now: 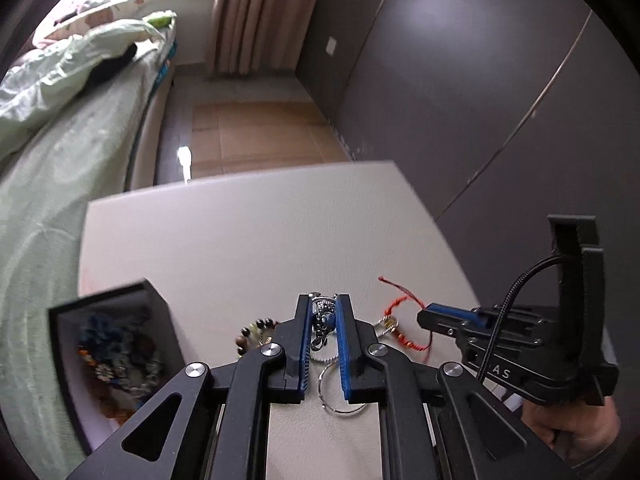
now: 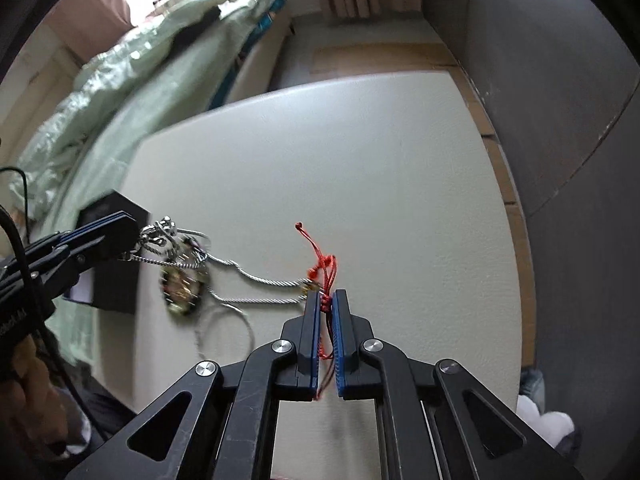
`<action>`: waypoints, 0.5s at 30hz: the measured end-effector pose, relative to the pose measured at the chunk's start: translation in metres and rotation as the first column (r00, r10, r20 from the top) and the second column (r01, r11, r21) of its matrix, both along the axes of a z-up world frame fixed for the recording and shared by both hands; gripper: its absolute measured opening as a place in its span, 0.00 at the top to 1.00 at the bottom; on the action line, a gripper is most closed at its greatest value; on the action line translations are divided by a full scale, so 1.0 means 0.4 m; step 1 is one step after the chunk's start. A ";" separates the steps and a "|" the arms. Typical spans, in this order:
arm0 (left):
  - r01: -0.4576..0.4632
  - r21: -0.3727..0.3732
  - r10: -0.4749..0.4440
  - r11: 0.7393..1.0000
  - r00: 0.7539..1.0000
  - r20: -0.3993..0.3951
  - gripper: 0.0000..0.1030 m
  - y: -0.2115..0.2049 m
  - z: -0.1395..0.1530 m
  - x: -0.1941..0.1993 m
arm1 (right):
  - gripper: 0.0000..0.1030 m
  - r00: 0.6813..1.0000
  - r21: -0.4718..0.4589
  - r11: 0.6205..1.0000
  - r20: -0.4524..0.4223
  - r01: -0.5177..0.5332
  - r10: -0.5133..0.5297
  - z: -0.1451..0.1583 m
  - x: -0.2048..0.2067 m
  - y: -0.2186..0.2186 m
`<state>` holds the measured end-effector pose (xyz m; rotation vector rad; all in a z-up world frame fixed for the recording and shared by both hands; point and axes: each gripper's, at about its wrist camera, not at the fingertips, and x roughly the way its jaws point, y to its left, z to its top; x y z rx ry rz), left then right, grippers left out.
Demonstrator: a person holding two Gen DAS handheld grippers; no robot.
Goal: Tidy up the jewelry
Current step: 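Lift the silver chain with the left tool while the right tool holds the red bracelet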
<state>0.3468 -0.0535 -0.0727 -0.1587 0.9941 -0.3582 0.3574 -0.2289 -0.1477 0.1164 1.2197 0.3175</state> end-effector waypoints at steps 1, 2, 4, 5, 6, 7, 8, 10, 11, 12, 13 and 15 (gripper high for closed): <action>-0.006 -0.005 0.006 1.000 1.000 0.010 0.88 0.007 0.014 -0.007 | 0.93 1.000 0.019 1.000 0.014 0.007 -0.007 0.014 -0.002 -0.005; -0.011 -0.007 0.011 1.000 1.000 0.021 0.88 0.012 0.030 -0.015 | 0.93 1.000 0.037 0.999 0.028 0.011 -0.012 0.025 -0.005 -0.009; -0.024 -0.007 0.025 1.000 0.999 0.047 0.88 0.027 0.063 -0.023 | 0.93 0.998 0.080 0.997 0.054 0.016 -0.020 0.053 -0.004 -0.015; -0.034 -0.006 0.034 0.999 0.998 0.061 0.88 0.035 0.081 -0.027 | 0.93 0.997 0.101 0.995 0.067 0.019 -0.026 0.066 -0.005 -0.019; -0.043 -0.007 0.043 0.999 0.996 0.073 0.88 0.042 0.096 -0.027 | 0.93 0.997 0.115 0.993 0.076 0.020 -0.029 0.075 -0.004 -0.021; -0.049 -0.005 0.049 0.999 0.996 0.081 0.88 0.051 0.110 -0.030 | 0.93 0.995 0.140 0.990 0.093 0.020 -0.034 0.091 -0.005 -0.022; -0.053 -0.001 0.053 0.999 0.995 0.090 0.88 0.058 0.123 -0.031 | 0.93 0.994 0.157 0.987 0.106 0.019 -0.036 0.103 -0.005 -0.018; -0.061 0.013 0.059 0.998 0.992 0.114 0.88 0.071 0.159 -0.041 | 0.93 0.990 0.192 0.981 0.133 0.010 -0.036 0.123 -0.007 -0.010; -0.064 0.019 0.061 0.998 0.990 0.125 0.88 0.078 0.175 -0.046 | 0.93 0.989 0.208 0.978 0.144 0.004 -0.035 0.132 -0.009 -0.006; -0.067 0.023 0.063 0.998 0.989 0.135 0.88 0.085 0.190 -0.050 | 0.93 0.988 0.217 0.976 0.152 0.000 -0.034 0.136 -0.007 0.003; -0.071 0.027 0.066 0.997 0.987 0.148 0.88 0.090 0.207 -0.055 | 0.93 0.986 0.229 0.973 0.161 -0.006 -0.031 0.142 -0.009 0.007; -0.079 0.032 0.072 0.996 0.982 0.174 0.88 0.101 0.245 -0.068 | 0.93 0.984 0.250 0.968 0.178 -0.020 -0.025 0.154 -0.013 0.020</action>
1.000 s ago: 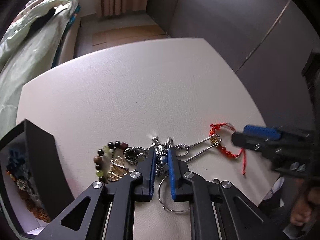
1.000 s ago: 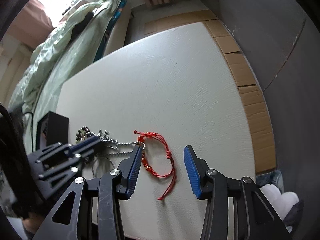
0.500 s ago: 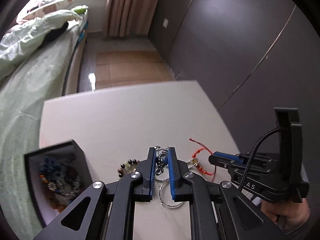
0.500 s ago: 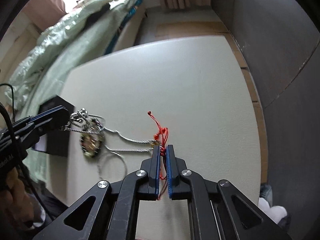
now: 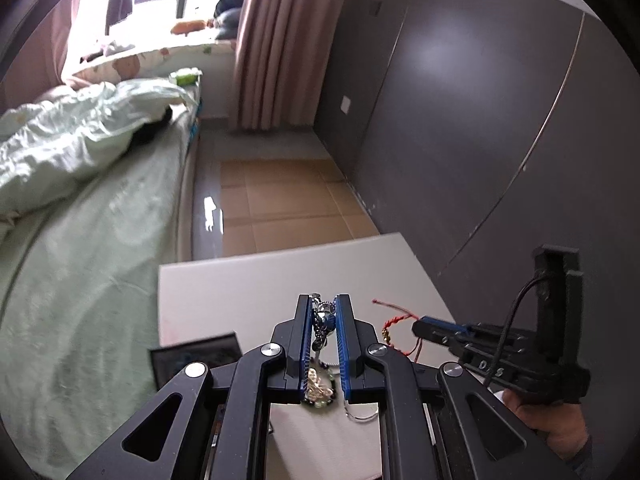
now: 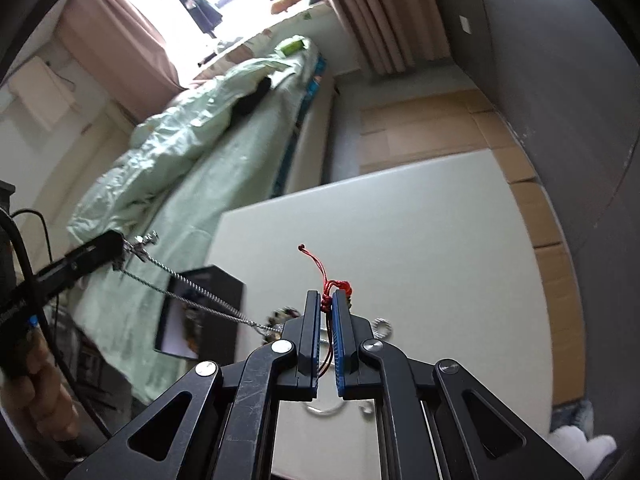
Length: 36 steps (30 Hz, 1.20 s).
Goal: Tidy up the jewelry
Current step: 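Lift the silver chain with the left tool while the right tool holds the red bracelet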
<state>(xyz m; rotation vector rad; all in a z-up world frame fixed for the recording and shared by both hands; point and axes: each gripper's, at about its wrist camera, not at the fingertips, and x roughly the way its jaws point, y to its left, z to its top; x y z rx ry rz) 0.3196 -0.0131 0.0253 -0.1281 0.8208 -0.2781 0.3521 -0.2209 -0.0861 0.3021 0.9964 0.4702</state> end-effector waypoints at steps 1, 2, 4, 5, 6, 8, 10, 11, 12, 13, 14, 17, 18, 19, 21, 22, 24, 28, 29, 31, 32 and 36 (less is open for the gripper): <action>-0.003 0.004 0.003 1.000 1.000 0.011 0.88 0.006 0.012 -0.001 | 0.93 1.000 0.011 1.000 0.008 -0.005 0.005 0.004 -0.002 0.006; -0.006 0.008 0.006 1.000 1.000 0.022 0.88 0.009 0.027 -0.004 | 0.93 1.000 0.021 1.000 0.016 -0.010 0.010 0.010 -0.002 0.012; -0.010 0.016 0.009 1.000 0.999 0.045 0.88 0.016 0.061 -0.015 | 0.93 0.999 0.031 0.999 0.031 -0.014 0.013 0.018 -0.005 0.025; -0.012 0.021 0.011 1.000 0.998 0.059 0.88 0.019 0.080 -0.022 | 0.93 0.999 0.036 0.999 0.035 -0.016 0.015 0.021 -0.006 0.030; -0.014 0.027 0.012 1.000 0.997 0.072 0.88 0.022 0.097 -0.027 | 0.93 0.999 0.039 0.999 0.036 -0.018 0.016 0.022 -0.007 0.035; -0.019 0.038 0.015 0.999 0.995 0.097 0.88 0.031 0.132 -0.037 | 0.93 0.999 0.042 0.999 0.040 -0.023 0.021 0.022 -0.005 0.042; -0.026 0.046 0.021 0.999 0.993 0.119 0.88 0.041 0.161 -0.042 | 0.93 0.999 0.047 0.999 0.044 -0.025 0.023 0.022 -0.005 0.049; -0.032 0.050 0.025 0.998 0.991 0.131 0.88 0.047 0.178 -0.045 | 0.93 0.999 0.050 0.998 0.047 -0.027 0.024 0.023 -0.005 0.052; -0.037 0.053 0.029 0.998 0.990 0.141 0.88 0.052 0.194 -0.049 | 0.93 0.998 0.053 0.998 0.049 -0.028 0.025 0.020 -0.003 0.056; -0.041 0.055 0.032 0.998 0.988 0.149 0.88 0.059 0.205 -0.047 | 0.93 0.998 0.058 0.998 0.055 -0.030 0.027 0.023 -0.003 0.059; -0.045 0.058 0.035 0.997 0.987 0.159 0.88 0.063 0.218 -0.051 | 0.93 0.998 0.061 0.998 0.059 -0.032 0.028 0.024 -0.003 0.061; -0.056 0.073 0.041 0.996 0.981 0.188 0.88 0.075 0.257 -0.059 | 0.93 0.997 0.068 0.997 0.067 -0.037 0.032 0.028 -0.008 0.068; -0.059 0.077 0.043 0.995 0.980 0.194 0.88 0.078 0.267 -0.063 | 0.93 0.997 0.072 0.997 0.070 -0.039 0.034 0.030 -0.009 0.069; -0.064 0.082 0.046 0.995 0.978 0.203 0.88 0.082 0.278 -0.066 | 0.93 0.996 0.076 0.996 0.075 -0.043 0.037 0.032 -0.012 0.073; -0.073 0.091 0.052 0.993 0.975 0.216 0.88 0.093 0.299 -0.071 | 0.93 0.995 0.083 0.995 0.087 -0.051 0.043 0.038 -0.015 0.079; -0.077 0.094 0.055 0.993 0.974 0.220 0.88 0.097 0.303 -0.074 | 0.93 0.994 0.088 0.995 0.095 -0.056 0.047 0.042 -0.017 0.082; -0.089 0.099 0.064 0.991 0.971 0.231 0.88 0.110 0.317 -0.078 | 0.93 0.992 0.104 0.992 0.113 -0.068 0.057 0.050 -0.023 0.088; -0.112 0.106 0.083 0.988 0.966 0.246 0.88 0.132 0.334 -0.088 | 0.93 0.988 0.124 0.988 0.138 -0.090 0.073 0.062 -0.033 0.098; -0.117 0.107 0.087 0.987 0.965 0.248 0.88 0.138 0.336 -0.089 | 0.93 0.987 0.124 0.988 0.143 -0.095 0.076 0.064 -0.035 0.102; -0.127 0.104 0.098 0.986 0.963 0.250 0.88 0.154 0.339 -0.088 | 0.93 0.985 0.122 0.987 0.150 -0.101 0.083 0.067 -0.039 0.108; -0.131 0.102 0.102 0.986 0.963 0.250 0.88 0.159 0.340 -0.090 | 0.93 0.984 0.120 0.987 0.153 -0.108 0.089 0.067 -0.041 0.114; -0.143 0.092 0.117 0.986 0.964 0.239 0.88 0.185 0.323 -0.089 | 0.93 0.983 0.112 0.987 0.154 -0.119 0.101 0.063 -0.043 0.128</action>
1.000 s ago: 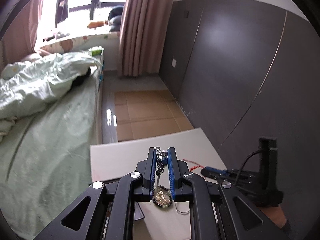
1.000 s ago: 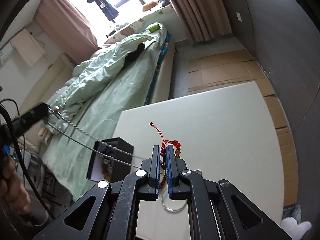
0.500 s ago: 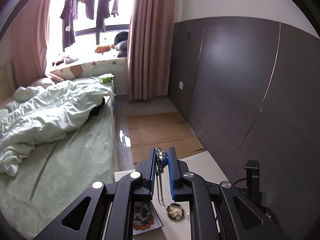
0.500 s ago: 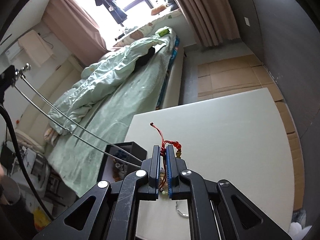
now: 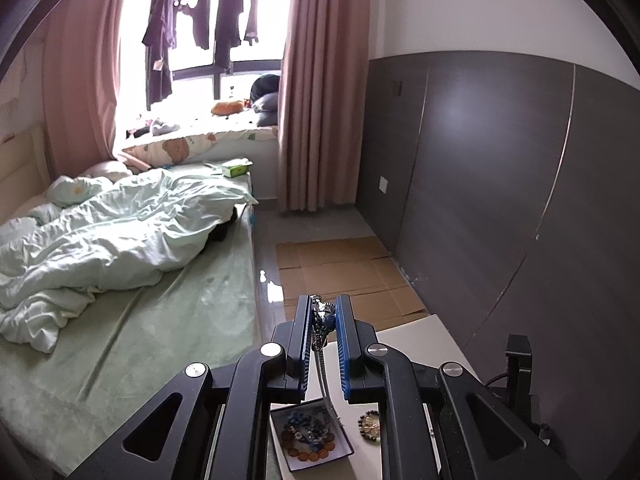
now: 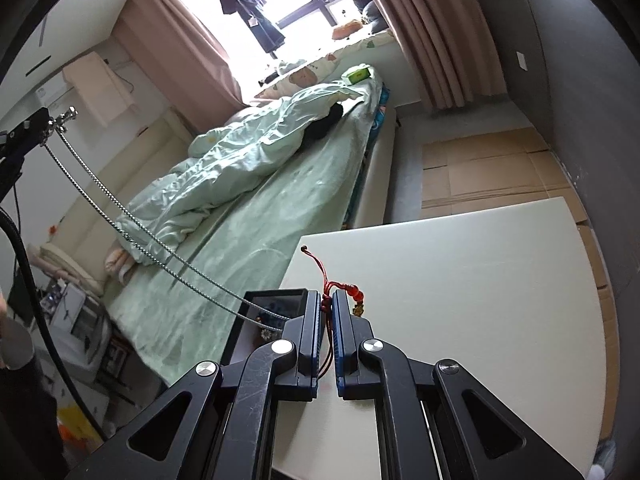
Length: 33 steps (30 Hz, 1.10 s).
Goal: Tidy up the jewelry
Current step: 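Lift the silver chain with the left tool while the right tool holds the red bracelet, then open the left tool over the black box while the right tool releases the red bracelet there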
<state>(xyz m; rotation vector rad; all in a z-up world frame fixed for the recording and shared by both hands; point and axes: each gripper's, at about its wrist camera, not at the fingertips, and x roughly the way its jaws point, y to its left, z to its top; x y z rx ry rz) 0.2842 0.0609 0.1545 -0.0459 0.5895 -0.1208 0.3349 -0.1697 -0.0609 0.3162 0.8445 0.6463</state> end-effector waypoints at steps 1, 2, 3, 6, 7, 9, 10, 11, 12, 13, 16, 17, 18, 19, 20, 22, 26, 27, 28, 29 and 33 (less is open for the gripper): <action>-0.005 -0.002 0.005 1.000 1.000 -0.004 0.88 0.004 -0.008 0.003 | 0.93 1.000 -0.001 1.000 -0.002 -0.001 0.001 -0.002 0.001 0.003; -0.012 -0.004 0.012 1.000 1.000 -0.011 0.88 0.009 -0.020 0.006 | 0.93 1.000 -0.002 1.000 -0.004 -0.004 0.004 -0.004 0.001 0.007; -0.017 -0.003 0.017 1.000 1.000 -0.017 0.88 0.010 -0.031 0.007 | 0.93 1.000 -0.002 1.000 -0.004 -0.005 0.005 -0.003 0.002 0.008; -0.036 -0.021 0.035 0.999 0.998 -0.045 0.88 0.035 -0.072 0.011 | 0.93 1.000 -0.003 1.000 0.002 -0.013 0.013 0.000 0.002 0.015; -0.049 -0.030 0.047 0.998 0.997 -0.053 0.88 0.050 -0.081 0.012 | 0.93 1.000 -0.004 1.000 0.005 -0.018 0.018 0.001 0.001 0.018; -0.067 -0.035 0.065 0.997 0.996 -0.055 0.88 0.072 -0.080 0.005 | 0.93 1.000 -0.007 1.000 0.007 -0.023 0.023 0.001 -0.001 0.023; -0.074 -0.034 0.072 0.997 0.996 -0.050 0.88 0.078 -0.073 -0.001 | 0.93 1.000 -0.009 1.000 0.008 -0.025 0.025 0.000 -0.002 0.024; -0.078 -0.032 0.076 0.996 0.996 -0.043 0.88 0.086 -0.063 -0.007 | 0.93 1.000 -0.011 1.000 0.007 -0.027 0.028 -0.002 -0.001 0.027; -0.079 -0.030 0.078 0.996 0.996 -0.034 0.88 0.091 -0.051 -0.013 | 0.93 1.000 -0.012 1.000 0.005 -0.029 0.029 -0.003 0.000 0.029; -0.080 -0.029 0.079 0.996 0.996 -0.027 0.88 0.094 -0.044 -0.016 | 0.93 1.000 -0.016 0.999 0.003 -0.030 0.030 -0.006 0.003 0.032; -0.079 -0.027 0.079 0.996 0.997 -0.014 0.88 0.101 -0.027 -0.025 | 0.93 1.000 -0.021 0.999 -0.004 -0.031 0.031 -0.011 0.008 0.041; -0.076 -0.026 0.075 0.997 0.997 -0.015 0.88 0.100 -0.027 -0.025 | 0.93 1.000 -0.021 0.999 -0.007 -0.031 0.031 -0.013 0.010 0.045; -0.073 -0.023 0.073 0.997 0.997 -0.020 0.88 0.097 -0.029 -0.024 | 0.93 0.999 -0.021 0.999 -0.009 -0.031 0.031 -0.014 0.012 0.050; -0.074 -0.020 0.073 0.997 0.997 -0.024 0.88 0.096 -0.034 -0.022 | 0.93 0.999 -0.021 0.999 -0.010 -0.032 0.032 -0.015 0.012 0.053; -0.075 -0.018 0.075 0.997 0.997 -0.026 0.88 0.096 -0.038 -0.022 | 0.93 0.999 -0.021 0.999 -0.009 -0.034 0.034 -0.014 0.011 0.058; -0.083 -0.020 0.083 0.996 0.996 -0.026 0.88 0.104 -0.042 -0.025 | 0.93 0.999 -0.021 0.999 -0.007 -0.038 0.038 -0.013 0.007 0.061; -0.079 -0.027 0.078 0.997 0.996 -0.034 0.88 0.115 -0.035 -0.029 | 0.93 0.999 -0.027 0.999 -0.001 -0.046 0.046 -0.010 -0.002 0.069; -0.066 -0.025 0.065 0.997 0.997 -0.044 0.88 0.111 -0.041 -0.027 | 0.93 0.999 -0.028 0.999 -0.002 -0.046 0.046 -0.011 -0.001 0.070; -0.057 -0.019 0.056 0.998 0.997 -0.053 0.88 0.104 -0.049 -0.023 | 0.93 0.999 -0.031 0.998 -0.003 -0.047 0.047 -0.013 0.000 0.071; -0.051 -0.013 0.051 0.999 0.997 -0.062 0.88 0.098 -0.059 -0.019 | 0.93 0.999 -0.033 0.998 -0.004 -0.047 0.047 -0.014 0.000 0.072; -0.032 -0.025 0.030 0.999 0.995 -0.093 0.88 0.084 -0.096 -0.006 | 0.93 0.999 -0.029 0.999 -0.004 -0.045 0.045 -0.010 0.000 0.070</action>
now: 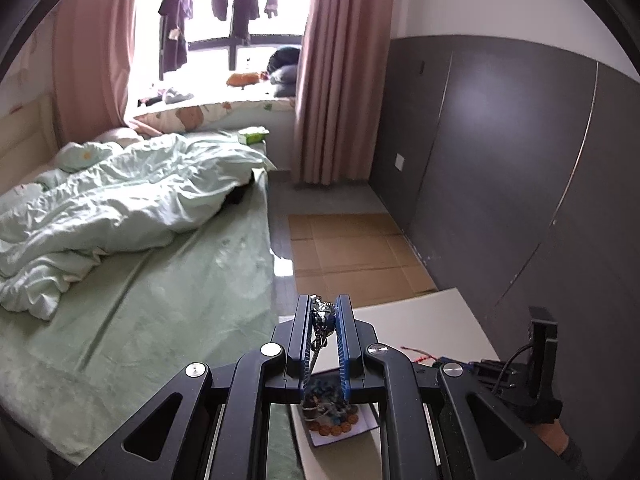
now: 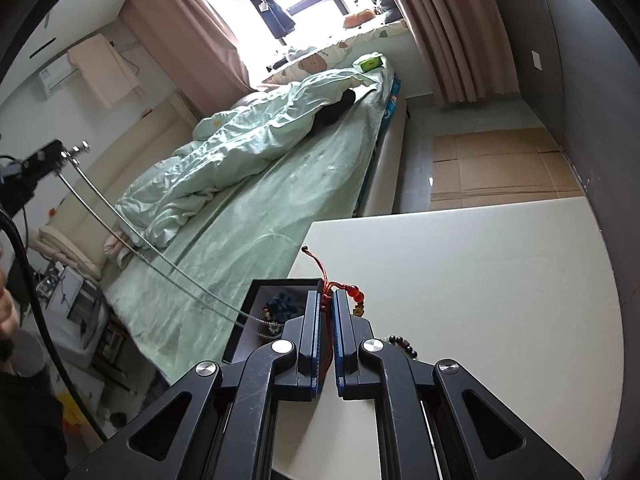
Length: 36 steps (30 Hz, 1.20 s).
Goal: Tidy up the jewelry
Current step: 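Open the left tool over the black box while the right tool releases the red bracelet there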
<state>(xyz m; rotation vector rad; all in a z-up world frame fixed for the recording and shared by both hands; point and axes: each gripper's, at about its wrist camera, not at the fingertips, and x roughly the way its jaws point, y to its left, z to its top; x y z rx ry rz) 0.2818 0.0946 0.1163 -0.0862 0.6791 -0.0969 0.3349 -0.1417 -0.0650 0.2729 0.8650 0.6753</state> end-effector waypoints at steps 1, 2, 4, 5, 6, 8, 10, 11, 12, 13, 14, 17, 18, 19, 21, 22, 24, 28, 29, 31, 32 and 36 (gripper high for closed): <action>0.007 -0.006 -0.007 1.000 1.000 -0.007 0.88 -0.004 -0.010 0.003 | 0.93 1.000 0.004 1.000 0.002 0.000 0.000 0.003 -0.001 0.000; 0.013 -0.012 -0.013 1.000 1.000 -0.013 0.88 -0.009 -0.019 0.005 | 0.93 1.000 0.011 1.000 0.005 -0.003 0.003 0.007 -0.004 0.000; 0.025 -0.020 -0.025 1.000 0.999 -0.023 0.88 -0.017 -0.036 0.008 | 0.93 1.000 0.021 1.000 0.012 -0.011 0.011 0.012 -0.008 0.001; 0.031 -0.025 -0.031 0.999 0.999 -0.030 0.88 -0.023 -0.046 0.010 | 0.93 1.000 0.024 1.000 0.017 -0.015 0.014 0.015 -0.010 0.003; 0.034 -0.032 -0.035 0.999 0.999 -0.037 0.88 -0.027 -0.057 0.012 | 0.93 1.000 0.026 1.000 0.020 -0.018 0.018 0.017 -0.012 0.005; 0.034 -0.045 -0.037 0.998 0.998 -0.050 0.88 -0.028 -0.080 0.014 | 0.93 0.999 0.030 0.999 0.022 -0.025 0.024 0.018 -0.013 0.011; 0.026 -0.066 -0.031 0.997 0.997 -0.072 0.88 -0.024 -0.118 0.018 | 0.93 0.999 0.034 0.999 0.021 -0.033 0.032 0.016 -0.011 0.017; 0.022 -0.079 -0.029 0.997 0.996 -0.086 0.88 -0.022 -0.140 0.020 | 0.93 0.999 0.033 0.999 0.020 -0.035 0.034 0.015 -0.011 0.020; 0.020 -0.092 -0.029 0.996 0.994 -0.101 0.88 -0.022 -0.164 0.023 | 0.93 0.999 0.032 0.999 0.021 -0.037 0.036 0.014 -0.010 0.023; 0.018 -0.101 -0.029 0.995 0.993 -0.113 0.88 -0.021 -0.184 0.023 | 0.93 0.999 0.032 0.999 0.021 -0.039 0.038 0.014 -0.011 0.027; 0.015 -0.112 -0.029 0.994 0.992 -0.126 0.88 -0.020 -0.209 0.023 | 0.93 0.999 0.034 0.999 0.022 -0.042 0.041 0.014 -0.013 0.030; -0.001 -0.147 -0.023 0.989 0.987 -0.161 0.88 -0.016 -0.271 0.023 | 0.93 0.999 0.038 0.998 0.026 -0.049 0.048 0.015 -0.016 0.041; -0.012 -0.162 -0.016 0.987 0.985 -0.172 0.88 -0.015 -0.290 0.025 | 0.93 0.998 0.039 0.998 0.028 -0.051 0.050 0.016 -0.017 0.046; -0.023 -0.178 -0.009 0.984 0.984 -0.176 0.88 -0.011 -0.310 0.026 | 0.93 0.998 0.042 0.998 0.029 -0.053 0.052 0.017 -0.017 0.049; -0.034 -0.219 -0.007 0.975 0.983 -0.183 0.87 -0.005 -0.344 0.026 | 0.93 0.998 0.048 0.997 0.030 -0.058 0.056 0.016 -0.019 0.056; -0.039 -0.253 -0.008 0.967 0.983 -0.184 0.87 0.002 -0.362 0.025 | 0.93 0.998 0.052 0.997 0.030 -0.061 0.060 0.016 -0.020 0.062; -0.067 -0.300 0.011 0.952 0.983 -0.184 0.83 0.019 -0.392 0.021 | 0.93 0.997 0.060 0.996 0.031 -0.067 0.065 0.016 -0.021 0.072; -0.131 -0.303 0.075 0.944 0.979 -0.190 0.69 0.053 -0.423 0.003 | 0.93 0.996 0.073 0.994 0.027 -0.083 0.081 0.010 -0.019 0.103; -0.142 -0.311 0.087 0.940 0.979 -0.186 0.68 0.062 -0.423 0.000 | 0.93 0.996 0.078 0.993 0.023 -0.090 0.088 0.007 -0.019 0.114; -0.157 -0.337 0.102 0.928 0.979 -0.174 0.60 0.078 -0.423 -0.007 | 0.93 0.995 0.085 0.991 0.012 -0.103 0.102 -0.003 -0.015 0.136; -0.162 -0.342 0.110 0.926 0.980 -0.166 0.58 0.085 -0.422 -0.010 | 0.93 0.994 0.083 0.990 0.008 -0.112 0.111 -0.009 -0.014 0.151; -0.184 -0.318 0.139 0.930 0.978 -0.159 0.49 0.097 -0.428 -0.015 | 0.93 0.989 0.062 0.987 -0.012 -0.147 0.148 -0.030 -0.007 0.208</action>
